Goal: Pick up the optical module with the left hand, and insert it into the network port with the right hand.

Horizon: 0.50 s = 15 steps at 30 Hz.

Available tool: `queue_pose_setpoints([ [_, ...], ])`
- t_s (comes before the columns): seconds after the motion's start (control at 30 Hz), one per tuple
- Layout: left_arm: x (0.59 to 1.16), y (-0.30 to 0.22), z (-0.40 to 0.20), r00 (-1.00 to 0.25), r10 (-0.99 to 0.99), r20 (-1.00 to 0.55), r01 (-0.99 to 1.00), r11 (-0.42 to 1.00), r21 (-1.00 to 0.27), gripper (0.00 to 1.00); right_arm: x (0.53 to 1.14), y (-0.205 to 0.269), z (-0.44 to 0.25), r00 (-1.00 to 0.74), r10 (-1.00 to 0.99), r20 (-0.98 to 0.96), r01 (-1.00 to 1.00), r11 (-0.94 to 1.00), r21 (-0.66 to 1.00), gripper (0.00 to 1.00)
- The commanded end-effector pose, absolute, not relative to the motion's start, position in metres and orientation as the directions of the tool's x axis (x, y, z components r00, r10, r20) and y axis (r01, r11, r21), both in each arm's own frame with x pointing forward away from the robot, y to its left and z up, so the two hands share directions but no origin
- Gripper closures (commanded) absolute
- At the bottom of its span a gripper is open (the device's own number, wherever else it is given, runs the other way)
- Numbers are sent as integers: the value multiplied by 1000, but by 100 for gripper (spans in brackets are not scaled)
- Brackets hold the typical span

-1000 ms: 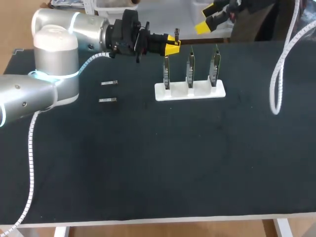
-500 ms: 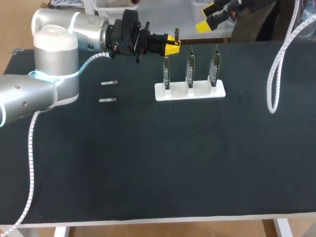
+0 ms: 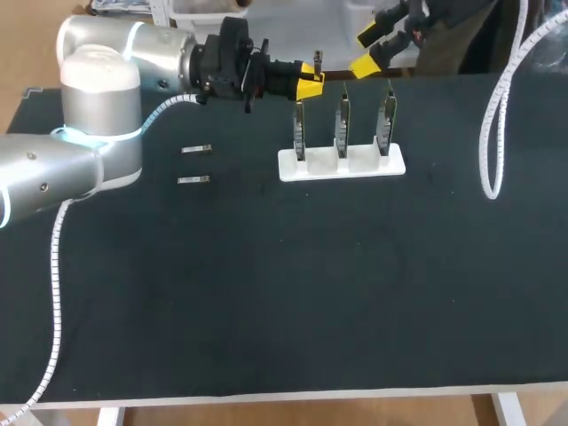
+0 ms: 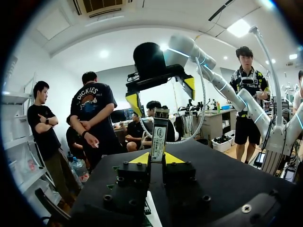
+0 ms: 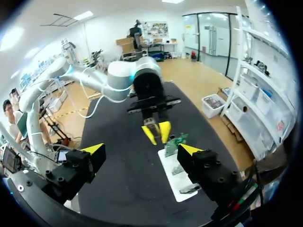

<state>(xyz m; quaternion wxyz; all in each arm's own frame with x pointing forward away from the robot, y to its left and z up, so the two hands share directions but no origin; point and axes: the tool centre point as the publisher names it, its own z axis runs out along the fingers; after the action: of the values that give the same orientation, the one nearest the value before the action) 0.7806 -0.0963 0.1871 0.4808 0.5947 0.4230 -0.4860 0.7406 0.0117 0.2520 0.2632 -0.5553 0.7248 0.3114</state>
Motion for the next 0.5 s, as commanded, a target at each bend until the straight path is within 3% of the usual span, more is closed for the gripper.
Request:
queue_pose_setpoints([
  [0.03, 783, -97, 187, 170, 37, -985, 969, -185, 160, 100, 740, 18, 252, -237, -658, -715, -972, 162, 172, 0],
  [0.5, 783, -97, 187, 170, 37, -985, 969, -185, 160, 100, 731, 37, 263, -101, -658, -747, -995, 81, 63, 0],
])
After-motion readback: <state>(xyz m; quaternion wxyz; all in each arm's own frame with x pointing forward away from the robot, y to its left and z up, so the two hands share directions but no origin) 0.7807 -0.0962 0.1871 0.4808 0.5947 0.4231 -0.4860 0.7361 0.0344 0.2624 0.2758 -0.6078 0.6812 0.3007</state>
